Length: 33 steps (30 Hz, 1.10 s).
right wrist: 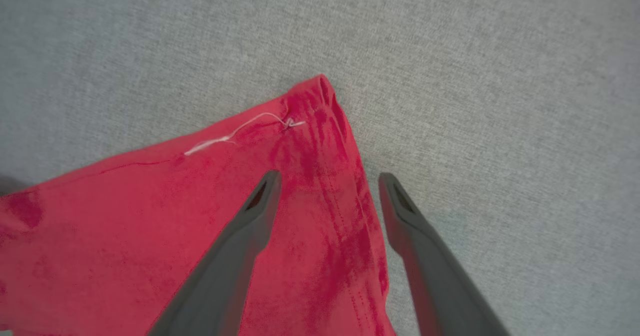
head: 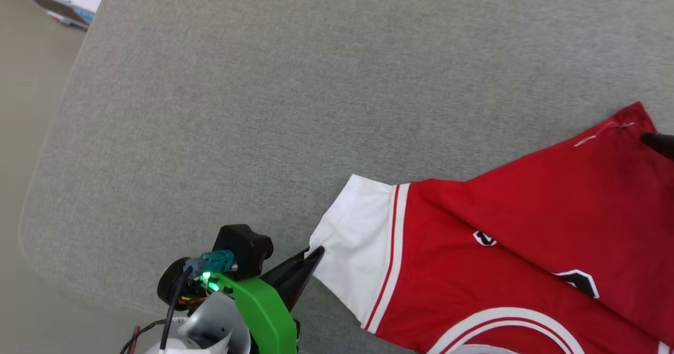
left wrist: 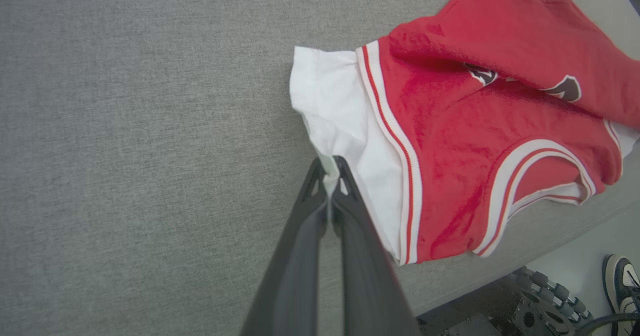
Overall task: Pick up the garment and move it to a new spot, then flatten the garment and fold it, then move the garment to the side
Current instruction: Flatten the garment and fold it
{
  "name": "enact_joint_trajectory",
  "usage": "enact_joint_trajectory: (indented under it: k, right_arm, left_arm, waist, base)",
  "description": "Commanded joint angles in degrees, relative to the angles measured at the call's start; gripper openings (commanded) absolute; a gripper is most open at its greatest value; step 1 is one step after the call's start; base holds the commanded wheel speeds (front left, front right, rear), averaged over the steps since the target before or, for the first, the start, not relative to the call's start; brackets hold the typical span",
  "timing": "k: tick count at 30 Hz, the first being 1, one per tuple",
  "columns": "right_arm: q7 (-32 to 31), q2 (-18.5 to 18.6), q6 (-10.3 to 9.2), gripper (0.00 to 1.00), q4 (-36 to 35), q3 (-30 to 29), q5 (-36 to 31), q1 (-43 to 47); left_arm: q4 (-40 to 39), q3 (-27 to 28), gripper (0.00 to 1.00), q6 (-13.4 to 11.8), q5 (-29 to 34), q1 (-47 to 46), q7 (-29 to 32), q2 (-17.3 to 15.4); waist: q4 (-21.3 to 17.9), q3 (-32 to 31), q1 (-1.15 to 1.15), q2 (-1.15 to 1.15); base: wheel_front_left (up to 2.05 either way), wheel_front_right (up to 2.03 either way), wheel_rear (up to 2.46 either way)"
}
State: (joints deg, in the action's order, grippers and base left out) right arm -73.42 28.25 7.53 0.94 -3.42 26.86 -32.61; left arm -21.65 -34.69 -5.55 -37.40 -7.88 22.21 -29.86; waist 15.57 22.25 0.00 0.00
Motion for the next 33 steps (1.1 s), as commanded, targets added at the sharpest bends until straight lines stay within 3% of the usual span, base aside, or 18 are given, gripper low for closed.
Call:
enact_joint_trajectory:
  k: [1,14,15,16,17,33]
  right_arm:
    - [0.25,0.46,-0.04,1.0,0.98,0.39,-0.47,-1.05]
    - [2.24,3.2,-0.04,1.0,9.08,3.82,-1.42,-0.35]
    - [2.06,3.3,-0.04,0.65,9.32,4.08,-1.17,-0.07]
    - [2.17,3.47,-0.04,0.24,9.49,4.31,-0.87,0.15]
    - [2.36,3.57,-0.04,0.0,9.64,4.41,-0.66,0.29]
    - [18.6,4.1,-0.04,0.0,12.26,5.43,2.47,-1.89]
  left_arm:
    - [0.22,-0.06,0.0,0.41,0.5,-1.28,-0.5,0.55]
    - [2.09,-1.1,0.0,1.45,0.51,-2.48,-2.09,2.11]
    - [2.18,-1.14,0.0,1.45,0.48,-2.49,-2.11,2.14]
    - [2.27,-1.16,0.0,1.47,0.45,-2.52,-2.15,2.16]
    - [2.35,-1.18,0.0,1.48,0.43,-2.54,-2.17,2.17]
    - [3.06,-0.03,0.0,0.74,-0.24,-2.15,-2.57,1.08]
  waist:
    - [2.96,2.9,0.0,0.0]
    - [5.11,4.61,0.0,0.0]
    - [5.14,4.57,0.0,0.0]
    - [5.16,4.53,0.0,0.0]
    - [5.17,4.47,0.0,0.0]
    - [2.29,-2.34,0.0,0.0]
  base:
    - [0.0,0.0,0.0]
    - [0.0,0.0,0.0]
    - [0.0,0.0,0.0]
    - [0.0,0.0,0.0]
    - [0.0,0.0,0.0]
    - [0.0,0.0,0.0]
